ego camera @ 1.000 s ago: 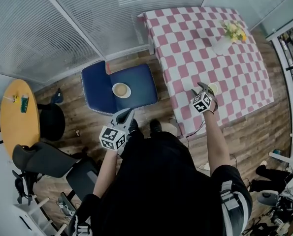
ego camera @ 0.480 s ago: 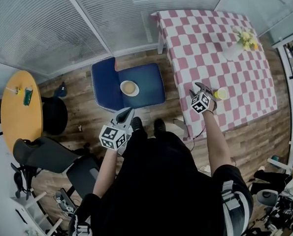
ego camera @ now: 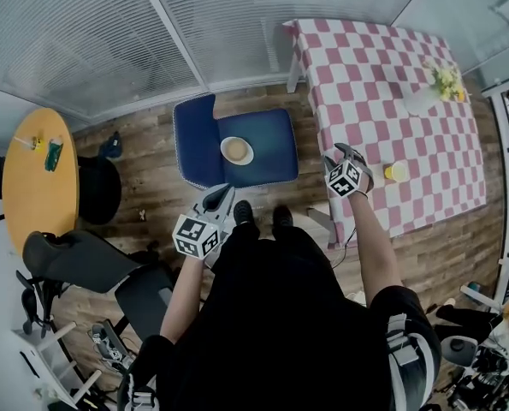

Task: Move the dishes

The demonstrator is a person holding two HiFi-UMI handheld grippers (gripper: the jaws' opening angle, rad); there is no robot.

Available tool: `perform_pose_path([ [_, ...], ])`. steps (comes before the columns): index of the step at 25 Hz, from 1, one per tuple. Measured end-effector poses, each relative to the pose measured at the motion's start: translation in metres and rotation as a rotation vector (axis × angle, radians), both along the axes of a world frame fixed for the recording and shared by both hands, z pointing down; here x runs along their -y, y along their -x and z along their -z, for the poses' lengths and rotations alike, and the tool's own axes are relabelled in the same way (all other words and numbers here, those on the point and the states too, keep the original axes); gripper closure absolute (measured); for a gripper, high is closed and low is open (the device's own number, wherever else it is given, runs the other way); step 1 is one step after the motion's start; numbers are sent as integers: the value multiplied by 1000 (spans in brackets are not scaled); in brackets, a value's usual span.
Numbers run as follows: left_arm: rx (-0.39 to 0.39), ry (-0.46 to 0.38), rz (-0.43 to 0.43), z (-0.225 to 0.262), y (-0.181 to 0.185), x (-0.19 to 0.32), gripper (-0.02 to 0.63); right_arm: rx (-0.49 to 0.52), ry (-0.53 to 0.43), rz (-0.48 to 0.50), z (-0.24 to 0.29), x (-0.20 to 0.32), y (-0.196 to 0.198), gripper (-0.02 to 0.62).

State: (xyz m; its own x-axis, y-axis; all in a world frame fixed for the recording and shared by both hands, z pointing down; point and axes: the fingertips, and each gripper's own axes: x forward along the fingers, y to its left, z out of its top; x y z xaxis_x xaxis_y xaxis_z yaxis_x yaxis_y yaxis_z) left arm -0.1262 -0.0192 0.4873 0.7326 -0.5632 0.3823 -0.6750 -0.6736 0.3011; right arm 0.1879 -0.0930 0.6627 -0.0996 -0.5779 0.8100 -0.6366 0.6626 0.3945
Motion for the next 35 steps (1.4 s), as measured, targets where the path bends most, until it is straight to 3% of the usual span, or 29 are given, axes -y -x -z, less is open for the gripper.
perform_pose_path([
  [27, 18, 47, 104, -25, 106, 25, 584, 92, 66, 235, -60, 52, 215, 374],
  [35, 19, 85, 113, -49, 113, 27, 584, 79, 104, 317, -86, 57, 248, 374],
])
